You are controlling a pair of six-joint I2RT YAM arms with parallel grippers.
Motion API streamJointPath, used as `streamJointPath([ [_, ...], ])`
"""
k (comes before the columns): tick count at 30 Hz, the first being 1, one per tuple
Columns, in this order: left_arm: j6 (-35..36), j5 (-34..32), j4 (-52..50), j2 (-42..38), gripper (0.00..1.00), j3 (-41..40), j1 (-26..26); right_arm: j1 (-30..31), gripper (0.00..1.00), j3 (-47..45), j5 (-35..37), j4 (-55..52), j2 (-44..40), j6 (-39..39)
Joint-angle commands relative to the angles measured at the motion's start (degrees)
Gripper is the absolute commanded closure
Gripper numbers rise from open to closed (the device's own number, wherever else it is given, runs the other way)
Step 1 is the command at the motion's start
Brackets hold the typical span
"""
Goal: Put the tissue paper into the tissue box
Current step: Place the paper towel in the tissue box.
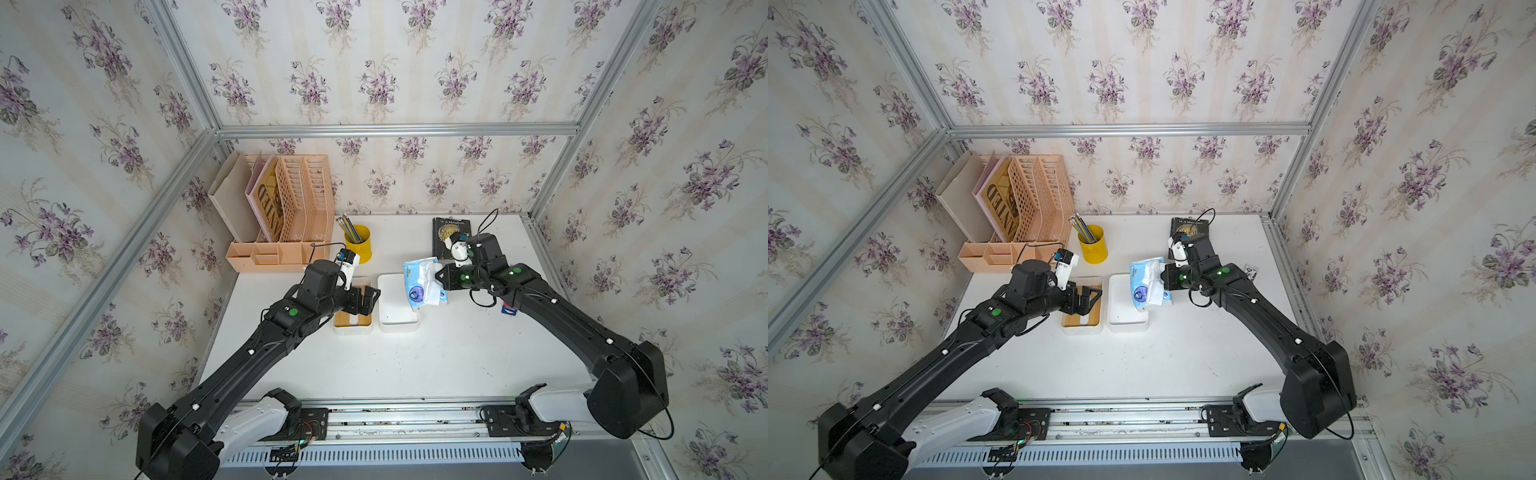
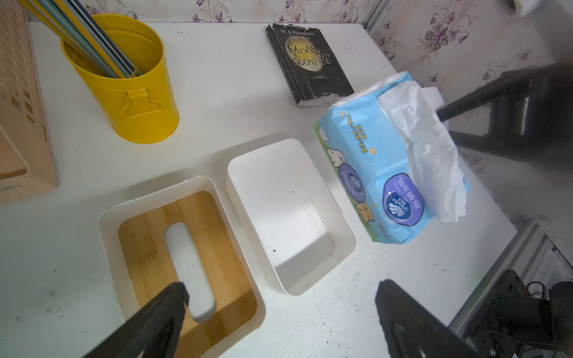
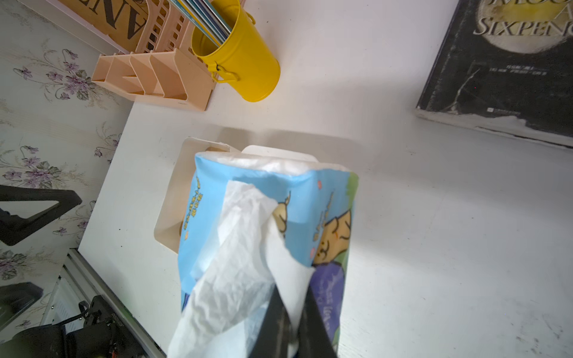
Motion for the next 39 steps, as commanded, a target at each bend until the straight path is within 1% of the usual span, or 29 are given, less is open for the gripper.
streamJointPath([
  [1,0.66,-1.2,0.15,-0.26,0.01,0.16,0.03,1.41,1.0,0.79,-0.99,3.78,1.57,2.09],
  [8,0.95,-1.01,-0.26,-0.72,0.01,0.11,0.01,1.7,1.0,-0.36,-4.38,10.37,5.28,4.64],
  [9,1.0,-1.04,-0.42,-0.87,0.01,0.1,0.04,3.63,1.0,-0.4,-4.55,11.07,5.79,4.9],
  [10,1.22,-1.2,-0.61,-0.96,0.01,0.16,0.03,4.2,1.0,-0.32,-4.55,11.53,6.37,5.11],
  [18,1.5,-1.38,-1.24,-1.41,0.01,0.15,0.0,5.87,1.0,-0.67,-5.38,14.98,9.61,6.58],
  [24,1.41,-1.22,-1.33,-1.32,0.01,0.16,0.03,5.94,1.0,-1.68,-4.2,15.93,10.97,6.46],
  [32,1.33,-1.13,-1.06,-0.49,0.01,0.24,0.03,5.94,1.0,-5.32,-2.61,19.44,12.01,7.25],
  [39,1.4,-0.95,-0.97,0.52,0.01,0.87,0.03,5.86,1.0,-4.82,-2.16,20.74,13.8,7.53],
])
